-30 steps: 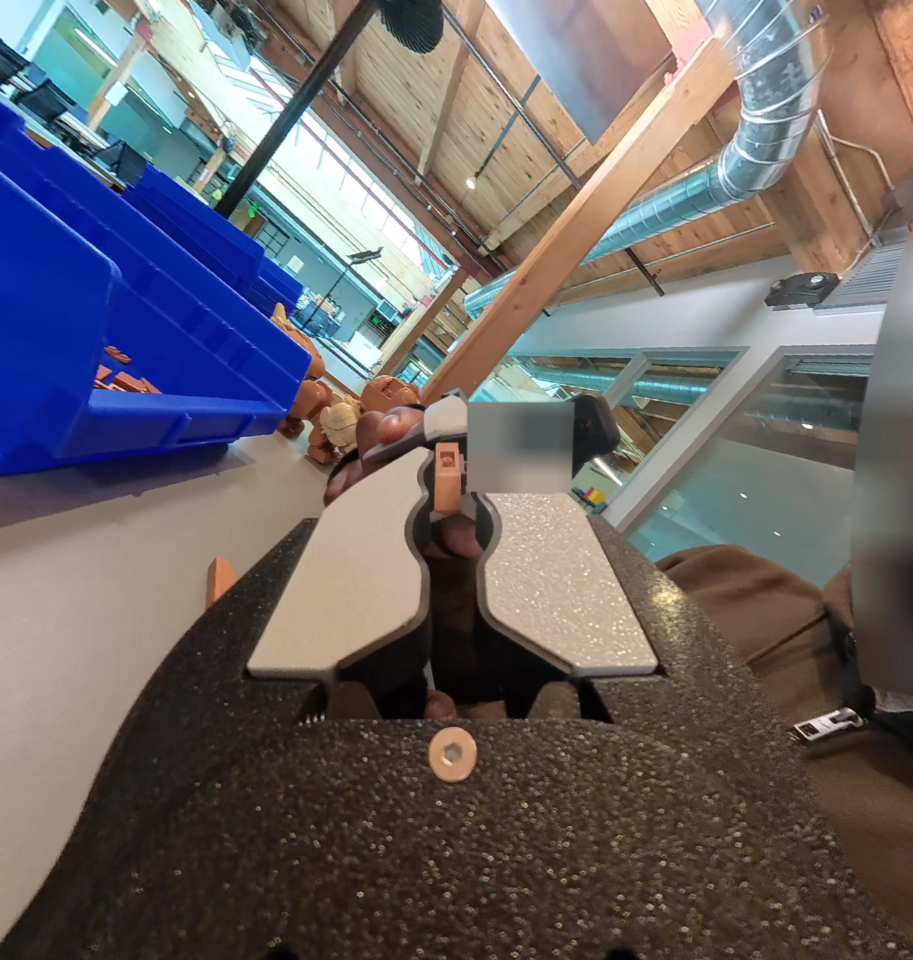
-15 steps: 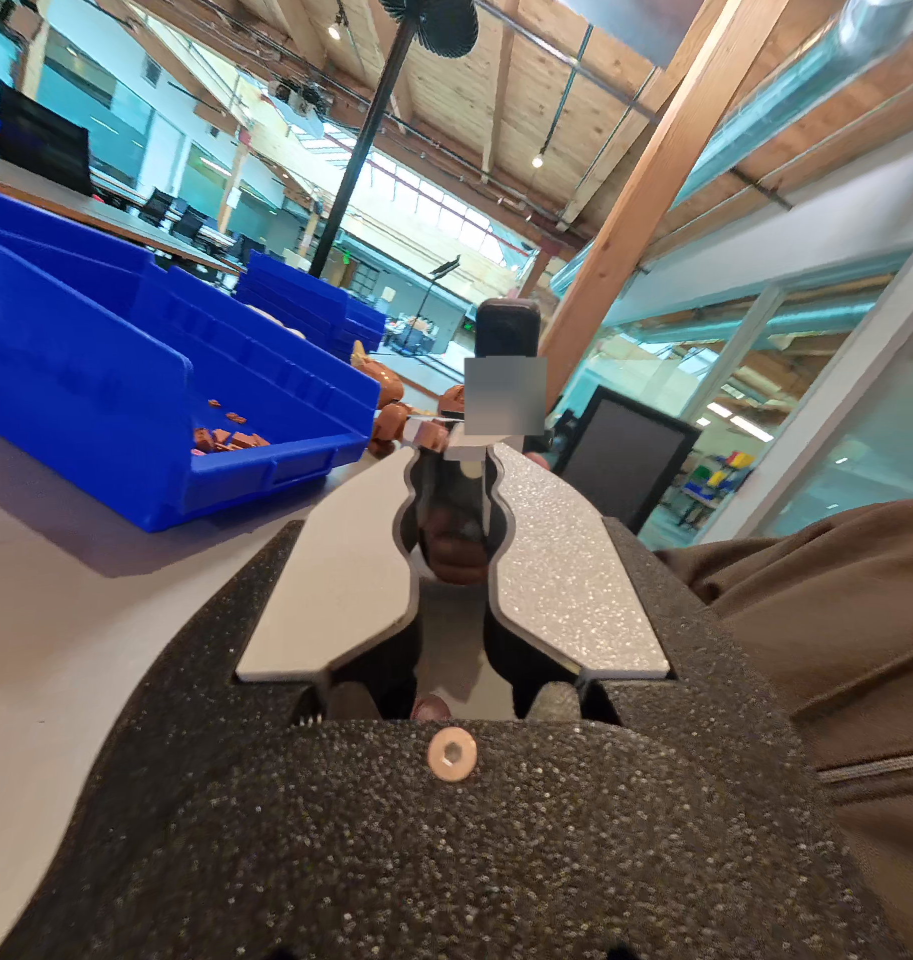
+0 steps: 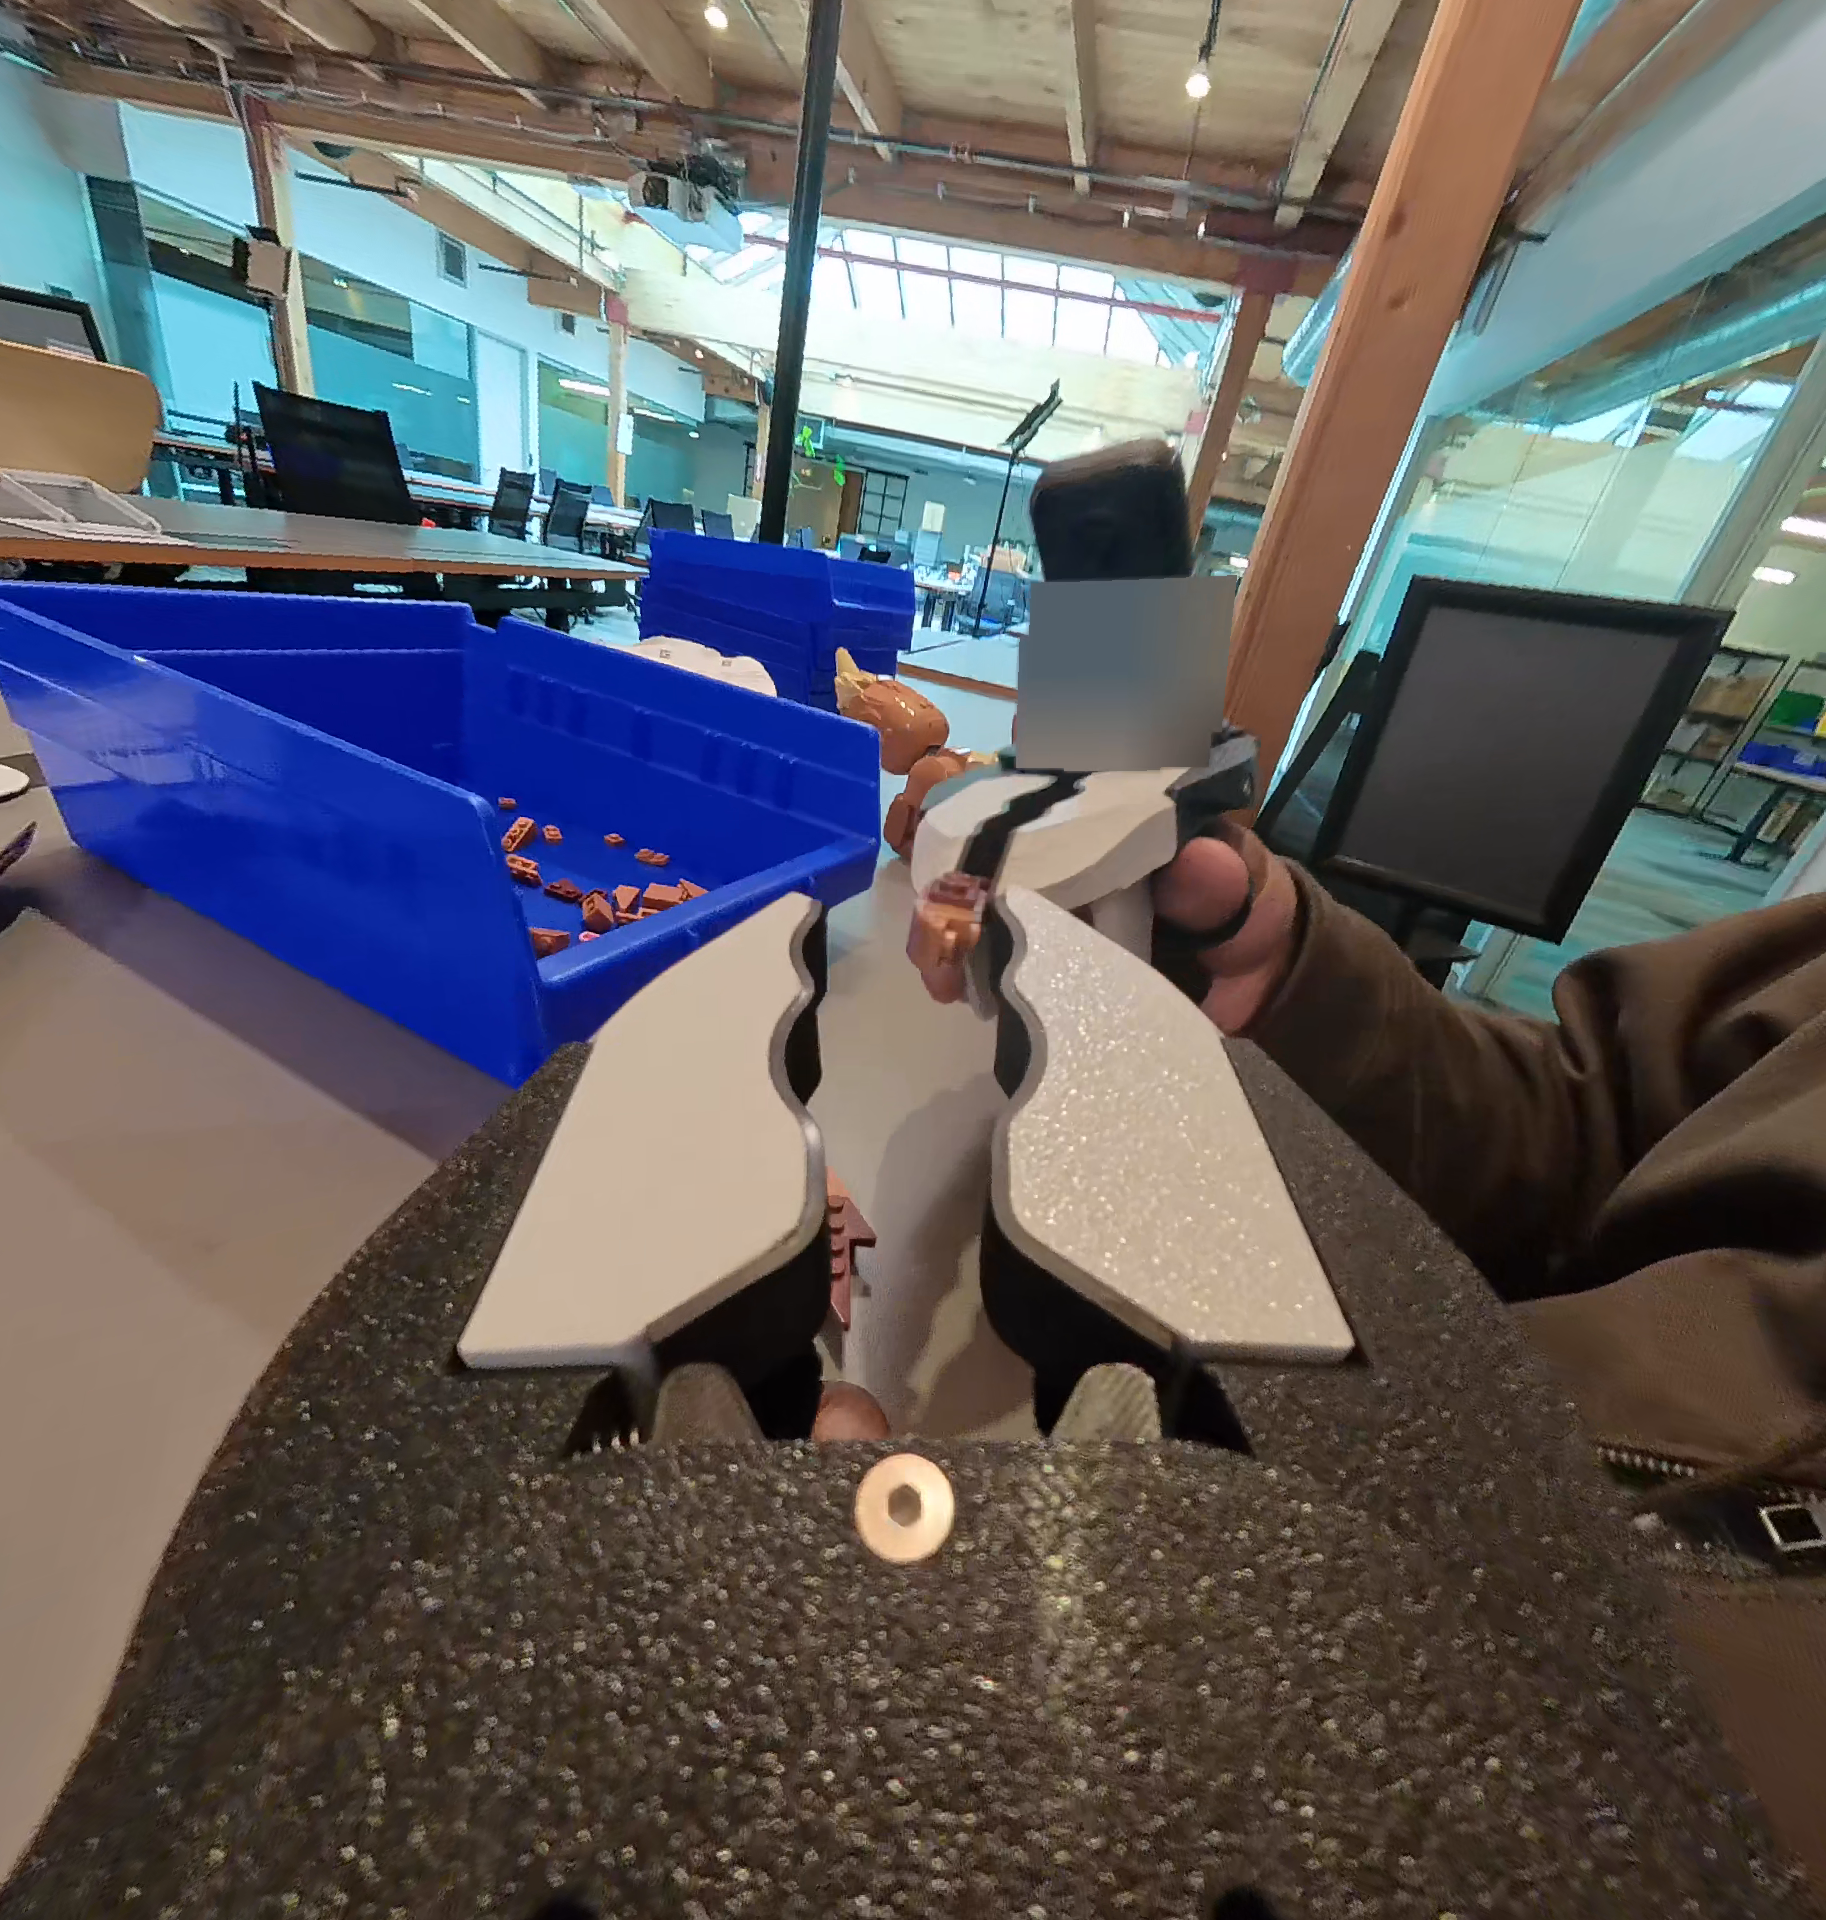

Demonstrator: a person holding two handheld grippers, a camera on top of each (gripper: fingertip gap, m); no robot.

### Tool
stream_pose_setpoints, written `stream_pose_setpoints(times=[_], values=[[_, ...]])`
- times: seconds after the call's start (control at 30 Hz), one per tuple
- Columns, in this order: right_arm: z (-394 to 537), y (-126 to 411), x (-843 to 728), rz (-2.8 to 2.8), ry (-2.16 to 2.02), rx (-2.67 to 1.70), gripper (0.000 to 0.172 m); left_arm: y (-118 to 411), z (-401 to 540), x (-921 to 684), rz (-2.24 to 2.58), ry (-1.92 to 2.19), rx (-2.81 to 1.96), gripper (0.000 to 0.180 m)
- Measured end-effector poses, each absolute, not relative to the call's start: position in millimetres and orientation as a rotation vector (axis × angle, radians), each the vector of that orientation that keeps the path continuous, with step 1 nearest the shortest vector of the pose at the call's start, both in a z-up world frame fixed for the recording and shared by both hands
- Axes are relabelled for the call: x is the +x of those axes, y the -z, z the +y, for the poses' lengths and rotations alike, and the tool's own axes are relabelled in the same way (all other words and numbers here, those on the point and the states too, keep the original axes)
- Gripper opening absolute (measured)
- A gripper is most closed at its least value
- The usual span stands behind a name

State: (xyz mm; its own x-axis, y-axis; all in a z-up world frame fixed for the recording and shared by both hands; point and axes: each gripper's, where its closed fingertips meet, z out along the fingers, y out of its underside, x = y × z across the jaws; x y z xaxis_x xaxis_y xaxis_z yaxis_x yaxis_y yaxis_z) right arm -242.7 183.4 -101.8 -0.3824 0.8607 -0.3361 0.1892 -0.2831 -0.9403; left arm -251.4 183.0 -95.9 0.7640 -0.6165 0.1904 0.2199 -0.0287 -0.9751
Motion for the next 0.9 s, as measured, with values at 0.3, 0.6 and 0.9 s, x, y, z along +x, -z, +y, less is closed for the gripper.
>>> stream_pose_setpoints(times=[0.3,0.6,0.9], values=[[177,97,-239,-1.542,-1.479,-1.161,0.007,93,173,-240,0.455,0.687,-1.421,0.013],[183,92,-248,-1.453,-1.171,-1.081,0.008,87,177,-249,0.423,0.579,-1.404,0.012],[185,94,-252,-1.377,-1.251,-1.081,0.008,89,180,-253,0.406,0.546,-1.422,0.012]])
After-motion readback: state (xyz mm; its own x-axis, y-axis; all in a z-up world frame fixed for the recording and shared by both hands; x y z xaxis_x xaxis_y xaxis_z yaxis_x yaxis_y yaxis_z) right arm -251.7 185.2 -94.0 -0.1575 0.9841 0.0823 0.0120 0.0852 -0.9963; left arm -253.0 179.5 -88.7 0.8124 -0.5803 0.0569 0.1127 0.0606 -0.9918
